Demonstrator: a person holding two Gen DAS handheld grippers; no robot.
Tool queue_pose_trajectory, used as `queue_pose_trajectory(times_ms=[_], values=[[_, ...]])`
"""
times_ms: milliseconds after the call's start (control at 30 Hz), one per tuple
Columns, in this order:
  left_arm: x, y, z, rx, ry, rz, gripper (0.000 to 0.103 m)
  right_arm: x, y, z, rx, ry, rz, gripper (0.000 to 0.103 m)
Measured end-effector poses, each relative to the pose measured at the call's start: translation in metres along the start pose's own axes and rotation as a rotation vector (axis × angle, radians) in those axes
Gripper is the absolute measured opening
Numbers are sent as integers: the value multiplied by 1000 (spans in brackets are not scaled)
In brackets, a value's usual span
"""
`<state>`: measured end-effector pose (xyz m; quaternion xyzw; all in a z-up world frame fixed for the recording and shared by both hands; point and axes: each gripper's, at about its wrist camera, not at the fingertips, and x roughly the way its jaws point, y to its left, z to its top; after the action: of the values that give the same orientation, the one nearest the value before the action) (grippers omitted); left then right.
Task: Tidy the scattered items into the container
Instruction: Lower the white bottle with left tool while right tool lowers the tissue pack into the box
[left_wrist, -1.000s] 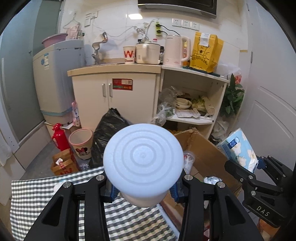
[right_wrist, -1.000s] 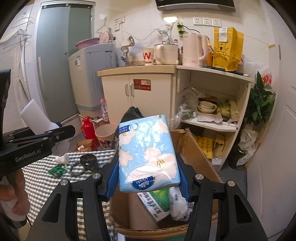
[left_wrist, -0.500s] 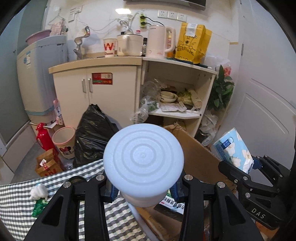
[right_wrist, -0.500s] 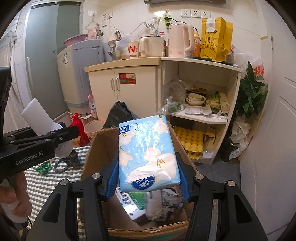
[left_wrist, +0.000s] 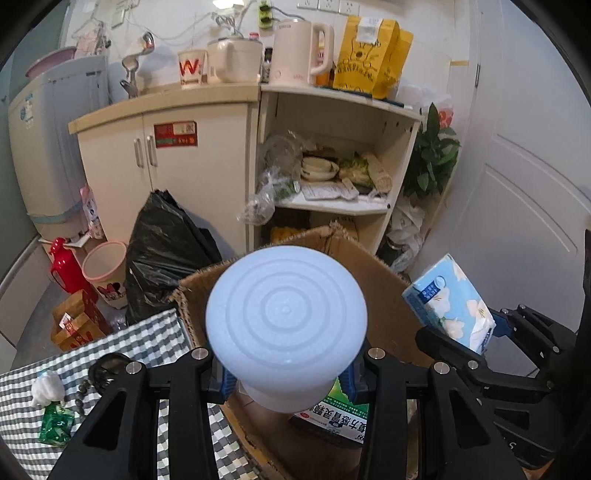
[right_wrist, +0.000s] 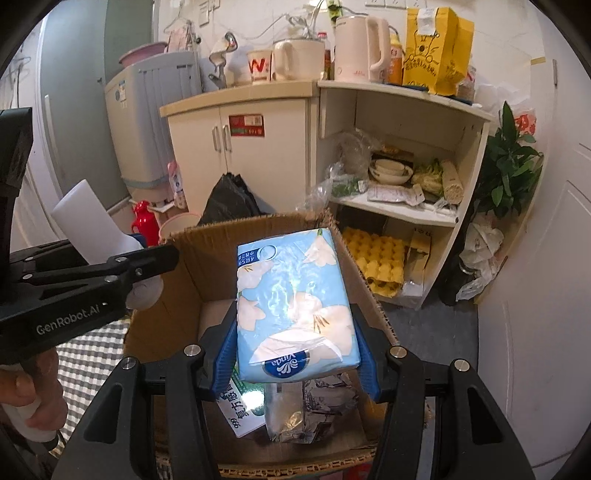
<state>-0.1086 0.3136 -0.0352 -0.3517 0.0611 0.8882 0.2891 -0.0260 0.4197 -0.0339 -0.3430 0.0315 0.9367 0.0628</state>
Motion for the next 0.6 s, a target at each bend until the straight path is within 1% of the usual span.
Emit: queue_pose_trajectory(times_ms=[267,367,433,600], values=[[27,1,-4,2,68,-41,44,26,0,-4,-12,82,-6,54],[36,-2,-4,22,89,-50,44,35,-1,-7,-16,118,-11,54],[43,-5,-5,35,116,-63,44,41,-1,-9,-19,142,-15,54],[58,-9,-12,50,160,-58,44,54,-1,-16,-22,196,-16,54]])
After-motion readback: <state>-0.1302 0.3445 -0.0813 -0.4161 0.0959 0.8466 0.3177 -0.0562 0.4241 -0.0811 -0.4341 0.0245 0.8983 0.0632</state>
